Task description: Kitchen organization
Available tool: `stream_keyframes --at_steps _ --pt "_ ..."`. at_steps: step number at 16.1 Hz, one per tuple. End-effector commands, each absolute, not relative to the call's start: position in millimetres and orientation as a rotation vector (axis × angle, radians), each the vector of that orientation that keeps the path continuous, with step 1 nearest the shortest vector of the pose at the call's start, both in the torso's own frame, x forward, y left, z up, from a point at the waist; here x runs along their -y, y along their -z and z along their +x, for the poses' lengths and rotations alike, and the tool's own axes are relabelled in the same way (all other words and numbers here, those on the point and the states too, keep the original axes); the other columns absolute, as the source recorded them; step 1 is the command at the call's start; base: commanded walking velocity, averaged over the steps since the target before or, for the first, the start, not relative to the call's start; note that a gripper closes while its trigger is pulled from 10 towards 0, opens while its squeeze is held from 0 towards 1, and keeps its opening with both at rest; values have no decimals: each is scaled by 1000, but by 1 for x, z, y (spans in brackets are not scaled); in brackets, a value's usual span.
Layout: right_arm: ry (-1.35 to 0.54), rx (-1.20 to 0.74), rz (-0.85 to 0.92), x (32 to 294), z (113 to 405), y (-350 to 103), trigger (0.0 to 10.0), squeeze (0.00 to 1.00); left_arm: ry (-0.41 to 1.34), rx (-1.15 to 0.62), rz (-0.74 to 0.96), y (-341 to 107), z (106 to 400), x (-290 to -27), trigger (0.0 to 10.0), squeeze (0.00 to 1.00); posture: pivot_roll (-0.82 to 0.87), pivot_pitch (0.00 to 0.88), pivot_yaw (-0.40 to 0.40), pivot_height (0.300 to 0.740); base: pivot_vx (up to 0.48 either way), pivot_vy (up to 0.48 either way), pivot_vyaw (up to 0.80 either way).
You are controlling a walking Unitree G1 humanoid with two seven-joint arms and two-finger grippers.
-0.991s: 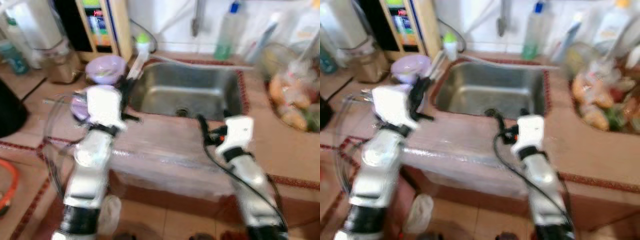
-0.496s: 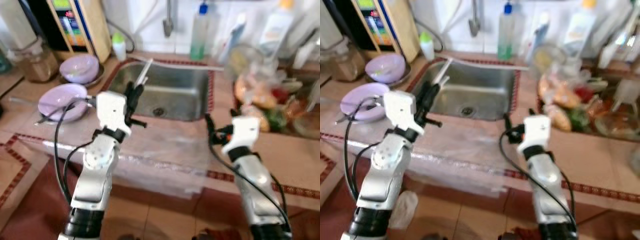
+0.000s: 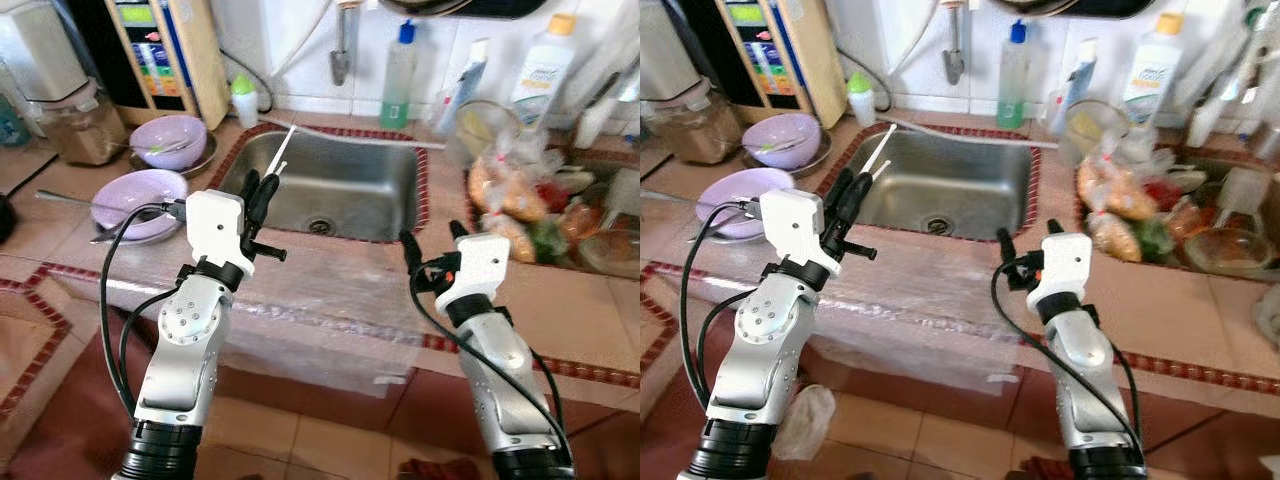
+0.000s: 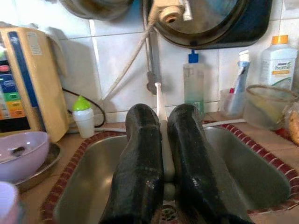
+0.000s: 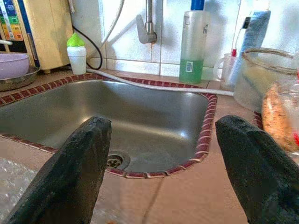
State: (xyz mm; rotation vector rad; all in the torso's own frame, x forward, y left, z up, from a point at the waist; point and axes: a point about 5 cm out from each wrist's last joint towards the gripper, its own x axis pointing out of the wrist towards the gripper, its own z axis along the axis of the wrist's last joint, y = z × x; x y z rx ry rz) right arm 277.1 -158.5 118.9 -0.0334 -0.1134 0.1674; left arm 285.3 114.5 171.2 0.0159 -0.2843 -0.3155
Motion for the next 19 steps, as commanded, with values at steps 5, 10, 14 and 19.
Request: stream_keyframes --at_steps 5,10,14,19 --pt "-179 123 -34 154 277 -121 10000 0 371 300 62 -172 282 -111 10000 0 -81 0 65 740 245 245 0" --pt "-175 123 -40 154 277 -120 10000 0 418 265 46 -164 278 -105 10000 0 -76 0 69 740 80 0 0" --pt "-163 118 -39 156 278 -119 10000 0 465 246 40 -159 275 -98 10000 0 -76 0 69 740 0 0 0" --pt "-164 123 -41 155 279 -119 10000 0 501 261 32 -161 274 -93 10000 0 -76 0 69 740 0 0 -424"
